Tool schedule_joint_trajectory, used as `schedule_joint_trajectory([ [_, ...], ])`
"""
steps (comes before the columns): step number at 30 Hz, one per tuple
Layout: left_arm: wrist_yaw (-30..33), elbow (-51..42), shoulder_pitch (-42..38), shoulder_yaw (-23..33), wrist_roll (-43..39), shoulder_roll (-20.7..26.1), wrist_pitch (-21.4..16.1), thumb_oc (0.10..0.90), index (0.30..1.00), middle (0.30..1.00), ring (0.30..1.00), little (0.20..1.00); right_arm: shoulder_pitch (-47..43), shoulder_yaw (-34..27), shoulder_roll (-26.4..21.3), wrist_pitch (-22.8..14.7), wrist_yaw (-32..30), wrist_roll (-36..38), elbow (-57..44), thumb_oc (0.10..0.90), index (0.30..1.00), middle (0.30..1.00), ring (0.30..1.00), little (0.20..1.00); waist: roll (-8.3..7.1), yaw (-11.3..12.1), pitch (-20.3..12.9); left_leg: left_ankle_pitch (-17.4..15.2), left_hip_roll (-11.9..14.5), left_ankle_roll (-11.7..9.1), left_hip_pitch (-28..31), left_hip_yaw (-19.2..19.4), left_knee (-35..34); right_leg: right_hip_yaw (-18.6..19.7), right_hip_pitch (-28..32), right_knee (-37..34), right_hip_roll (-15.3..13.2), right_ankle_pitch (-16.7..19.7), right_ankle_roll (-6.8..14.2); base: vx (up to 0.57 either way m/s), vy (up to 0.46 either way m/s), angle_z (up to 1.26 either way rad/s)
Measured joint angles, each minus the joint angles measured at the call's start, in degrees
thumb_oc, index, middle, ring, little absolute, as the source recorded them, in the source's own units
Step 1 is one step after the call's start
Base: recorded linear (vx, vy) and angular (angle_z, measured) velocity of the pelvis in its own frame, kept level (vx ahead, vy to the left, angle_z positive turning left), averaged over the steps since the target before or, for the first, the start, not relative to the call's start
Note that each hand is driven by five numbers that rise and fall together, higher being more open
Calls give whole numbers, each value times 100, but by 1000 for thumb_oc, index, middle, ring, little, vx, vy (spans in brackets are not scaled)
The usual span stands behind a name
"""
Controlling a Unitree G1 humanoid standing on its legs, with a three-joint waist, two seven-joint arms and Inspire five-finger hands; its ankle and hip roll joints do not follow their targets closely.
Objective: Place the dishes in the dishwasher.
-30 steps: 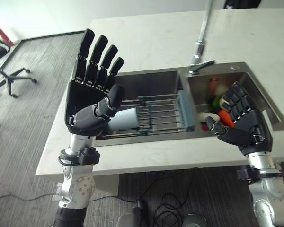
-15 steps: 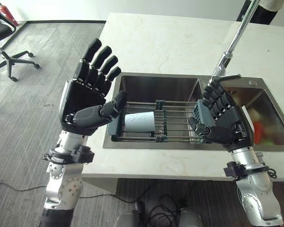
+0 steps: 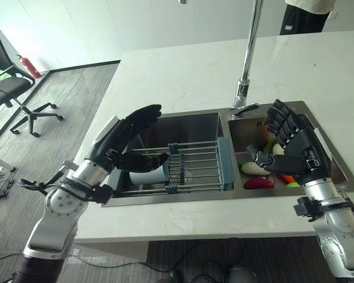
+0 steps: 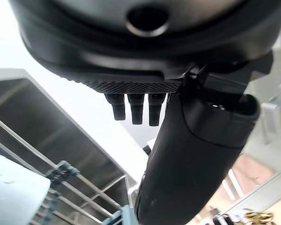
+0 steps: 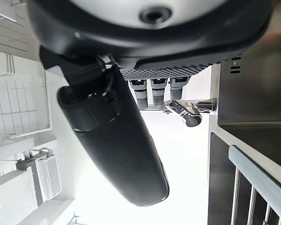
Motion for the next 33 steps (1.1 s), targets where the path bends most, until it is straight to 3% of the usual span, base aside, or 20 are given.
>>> schedule_joint_trajectory([
  [4, -61, 83, -75, -198, 149, 23, 243, 800, 900, 900, 900, 900, 1, -2, -78, 19, 12, 0, 0, 800, 900, 900, 900, 900, 122, -10, -91, 12, 3, -58, 8, 1, 5, 2, -5, 27, 4, 2, -25, 3, 51, 0],
  [11, -463, 293, -124, -227, 376, 131, 614, 800, 900, 900, 900, 900, 0, -10, -201, 28, 85, 0, 0, 800, 900, 900, 900, 900, 114, -13, -98, 15, 2, -61, 30, 19, 11, 8, -7, -21, 14, 32, -57, -3, 17, 0],
  [17, -819, 704, -272, -375, 649, 642, 789, 800, 900, 900, 900, 900, -3, -9, -247, 29, 168, 1, 42, 800, 900, 900, 900, 900, 22, -23, -158, 16, 10, -63, 65, 63, 1, 46, -1, -10, 22, 32, -55, -38, 31, -3],
  [33, -1072, 1411, -839, -795, 1266, 905, 905, 800, 900, 900, 900, 900, -63, 4, -460, 37, 235, 0, 236, 800, 900, 900, 900, 900, -4, -150, -176, 14, 24, -64, 103, 138, 3, 121, -13, -31, 63, 59, -58, -40, 14, -3],
])
